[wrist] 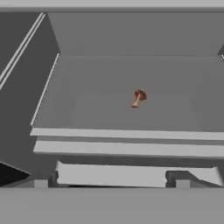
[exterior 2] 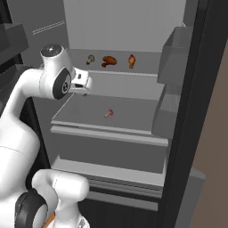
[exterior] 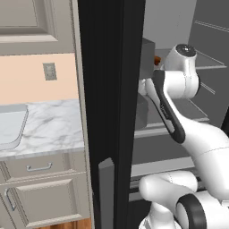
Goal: Place one mushroom and one chicken drumstick in each tupperware on the nearby counter, to pack two identical lunches.
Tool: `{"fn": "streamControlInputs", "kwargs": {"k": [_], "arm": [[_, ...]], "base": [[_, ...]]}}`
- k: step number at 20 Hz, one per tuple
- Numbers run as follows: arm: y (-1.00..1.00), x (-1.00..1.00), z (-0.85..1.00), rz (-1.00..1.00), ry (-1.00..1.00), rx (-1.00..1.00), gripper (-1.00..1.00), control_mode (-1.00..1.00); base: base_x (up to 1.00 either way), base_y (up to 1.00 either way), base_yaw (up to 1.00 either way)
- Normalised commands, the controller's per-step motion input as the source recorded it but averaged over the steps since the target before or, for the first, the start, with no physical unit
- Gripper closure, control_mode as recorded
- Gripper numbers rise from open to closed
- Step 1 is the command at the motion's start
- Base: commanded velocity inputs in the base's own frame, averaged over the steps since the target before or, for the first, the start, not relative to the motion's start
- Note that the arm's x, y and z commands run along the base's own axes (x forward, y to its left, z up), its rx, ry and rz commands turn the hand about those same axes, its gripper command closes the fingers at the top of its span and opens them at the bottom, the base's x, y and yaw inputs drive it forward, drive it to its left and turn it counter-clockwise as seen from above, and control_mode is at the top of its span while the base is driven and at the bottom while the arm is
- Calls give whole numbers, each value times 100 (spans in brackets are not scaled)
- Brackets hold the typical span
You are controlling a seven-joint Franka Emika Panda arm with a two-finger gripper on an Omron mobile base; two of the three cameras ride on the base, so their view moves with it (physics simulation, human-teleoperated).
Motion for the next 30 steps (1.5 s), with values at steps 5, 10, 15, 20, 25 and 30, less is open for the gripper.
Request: {"fn": "streamControlInputs", "kwargs": {"k": [5,10,15,20,25,30], "arm": [[2,6,44,0,-22,0,-100,-100],[5,35,49,-1,-17,0,-100,-100],[6,41,34,-2,-7,0,-100,-100],[0,35,14,-1,0,4,-100,-100],[0,42,2,0,-1,6,-100,-100],[3,47,0,0,0,0,-100,-100]], "base": [[0,0,0],[0,0,0],[0,0,0],[0,0,0],[0,0,0],[0,0,0]]}}
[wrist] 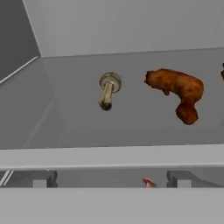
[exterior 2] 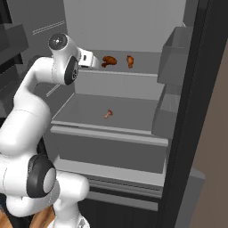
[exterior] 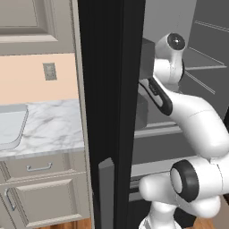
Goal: Place one mushroom and one chicken drumstick in each tupperware on the nearby counter, to pack two identical lunches.
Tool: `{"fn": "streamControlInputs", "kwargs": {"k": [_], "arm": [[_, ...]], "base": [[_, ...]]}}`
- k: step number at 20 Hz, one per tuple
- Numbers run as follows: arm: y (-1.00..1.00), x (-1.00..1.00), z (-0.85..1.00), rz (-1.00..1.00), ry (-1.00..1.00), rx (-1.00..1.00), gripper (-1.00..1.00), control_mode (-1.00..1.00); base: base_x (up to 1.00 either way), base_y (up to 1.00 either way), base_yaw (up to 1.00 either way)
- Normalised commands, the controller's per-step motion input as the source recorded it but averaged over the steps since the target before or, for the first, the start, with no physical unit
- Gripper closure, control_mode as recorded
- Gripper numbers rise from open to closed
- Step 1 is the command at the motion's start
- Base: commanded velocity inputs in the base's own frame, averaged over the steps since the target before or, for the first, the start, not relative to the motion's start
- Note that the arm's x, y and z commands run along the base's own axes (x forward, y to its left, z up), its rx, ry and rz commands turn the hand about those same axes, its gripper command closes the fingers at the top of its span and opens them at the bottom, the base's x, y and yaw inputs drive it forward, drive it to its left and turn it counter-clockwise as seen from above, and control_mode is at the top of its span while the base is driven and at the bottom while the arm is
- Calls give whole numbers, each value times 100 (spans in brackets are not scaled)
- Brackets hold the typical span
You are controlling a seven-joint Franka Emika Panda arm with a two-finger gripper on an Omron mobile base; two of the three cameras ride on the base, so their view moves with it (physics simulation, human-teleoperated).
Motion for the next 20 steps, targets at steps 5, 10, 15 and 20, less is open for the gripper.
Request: {"fn": "streamControlInputs", "kwargs": {"k": [5,10,15,20], "arm": [[6,53,0,-1,0,0,-100,-100],[4,62,-1,-2,0,0,-100,-100],[2,60,-5,-2,0,0,-100,-100],[4,54,-17,-2,0,0,-100,-100]], "base": [[0,0,0],[0,0,0],[0,0,0],[0,0,0]]}}
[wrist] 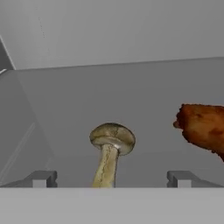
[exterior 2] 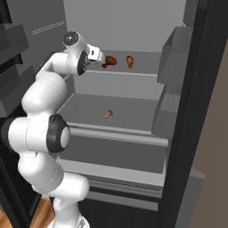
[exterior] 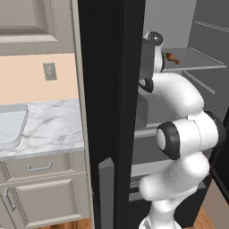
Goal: Place one mushroom and one chicken drumstick in each tupperware on the nearby counter, to pack two identical lunches.
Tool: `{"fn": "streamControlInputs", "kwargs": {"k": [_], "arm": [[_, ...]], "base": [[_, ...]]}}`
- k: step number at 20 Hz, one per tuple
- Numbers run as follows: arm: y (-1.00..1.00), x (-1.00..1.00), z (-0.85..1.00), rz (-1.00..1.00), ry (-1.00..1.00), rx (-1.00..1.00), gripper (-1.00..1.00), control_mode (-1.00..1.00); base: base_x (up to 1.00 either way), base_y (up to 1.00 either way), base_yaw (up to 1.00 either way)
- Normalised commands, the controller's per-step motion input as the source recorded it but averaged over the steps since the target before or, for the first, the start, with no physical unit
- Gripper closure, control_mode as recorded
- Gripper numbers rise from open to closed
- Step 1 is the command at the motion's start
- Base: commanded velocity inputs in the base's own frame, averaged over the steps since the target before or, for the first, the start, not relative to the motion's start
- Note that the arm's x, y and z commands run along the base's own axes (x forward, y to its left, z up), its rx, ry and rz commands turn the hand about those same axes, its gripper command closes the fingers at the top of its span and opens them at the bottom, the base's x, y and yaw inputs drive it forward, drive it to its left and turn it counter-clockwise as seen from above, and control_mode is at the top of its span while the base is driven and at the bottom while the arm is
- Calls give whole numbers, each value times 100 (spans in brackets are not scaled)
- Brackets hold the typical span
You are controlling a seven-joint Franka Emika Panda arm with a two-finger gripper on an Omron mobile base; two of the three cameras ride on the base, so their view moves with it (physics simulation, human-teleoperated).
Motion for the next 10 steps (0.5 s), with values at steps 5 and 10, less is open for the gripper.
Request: {"fn": "streamControlInputs", "kwargs": {"k": [5,10], "arm": [[4,55,-23,-1,0,0,-100,-100],[3,11,-40,-7,10,0,100,-100]], "base": [[0,0,0],[0,0,0]]}}
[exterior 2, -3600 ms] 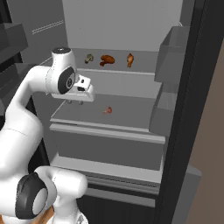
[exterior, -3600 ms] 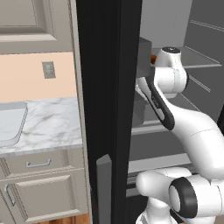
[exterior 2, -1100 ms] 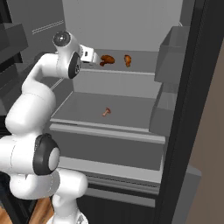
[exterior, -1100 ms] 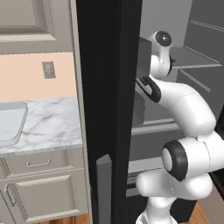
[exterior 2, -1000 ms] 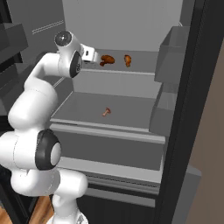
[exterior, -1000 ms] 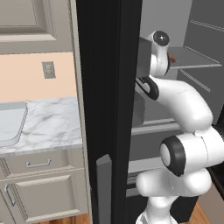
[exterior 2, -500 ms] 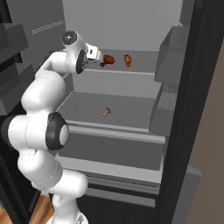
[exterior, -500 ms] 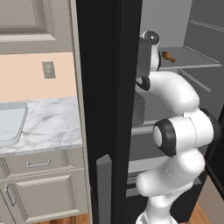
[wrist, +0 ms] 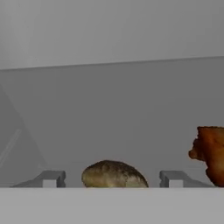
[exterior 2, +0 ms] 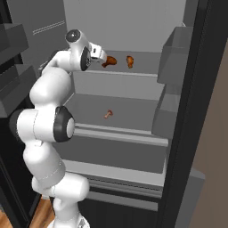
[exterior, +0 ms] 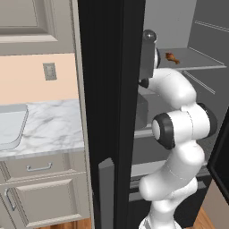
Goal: Place one mushroom and one chicken drumstick in each tupperware on the nearby counter, to pack two identical lunches.
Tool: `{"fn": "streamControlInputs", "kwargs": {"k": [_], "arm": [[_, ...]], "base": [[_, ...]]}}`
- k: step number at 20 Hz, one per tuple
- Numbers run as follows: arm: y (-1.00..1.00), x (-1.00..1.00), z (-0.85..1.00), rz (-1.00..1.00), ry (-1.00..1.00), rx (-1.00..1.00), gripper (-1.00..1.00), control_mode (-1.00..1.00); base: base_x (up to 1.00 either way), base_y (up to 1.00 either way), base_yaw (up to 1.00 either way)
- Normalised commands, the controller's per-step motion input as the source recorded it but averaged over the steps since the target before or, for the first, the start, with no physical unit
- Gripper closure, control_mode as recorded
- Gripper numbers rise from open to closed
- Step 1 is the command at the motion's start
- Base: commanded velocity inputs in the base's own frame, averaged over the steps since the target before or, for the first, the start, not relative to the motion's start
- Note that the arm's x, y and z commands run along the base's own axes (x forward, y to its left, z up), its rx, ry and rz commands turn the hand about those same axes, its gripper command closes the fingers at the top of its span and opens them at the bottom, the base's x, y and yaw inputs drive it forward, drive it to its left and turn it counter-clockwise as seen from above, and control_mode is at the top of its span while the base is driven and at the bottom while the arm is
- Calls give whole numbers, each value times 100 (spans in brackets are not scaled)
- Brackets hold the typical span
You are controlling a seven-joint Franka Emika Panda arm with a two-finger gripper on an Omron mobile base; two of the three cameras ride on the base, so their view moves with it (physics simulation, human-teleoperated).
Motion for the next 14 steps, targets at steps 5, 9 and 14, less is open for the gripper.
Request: {"fn": "streamControlInputs", "kwargs": {"k": [5,9,14], "arm": [[1,-18,-49,-11,10,0,100,-100],[0,-9,-3,0,0,0,100,-100],[-13,-97,-4,5,-11,0,100,-100]], "base": [[0,0,0],[0,0,0],[0,0,0]]}}
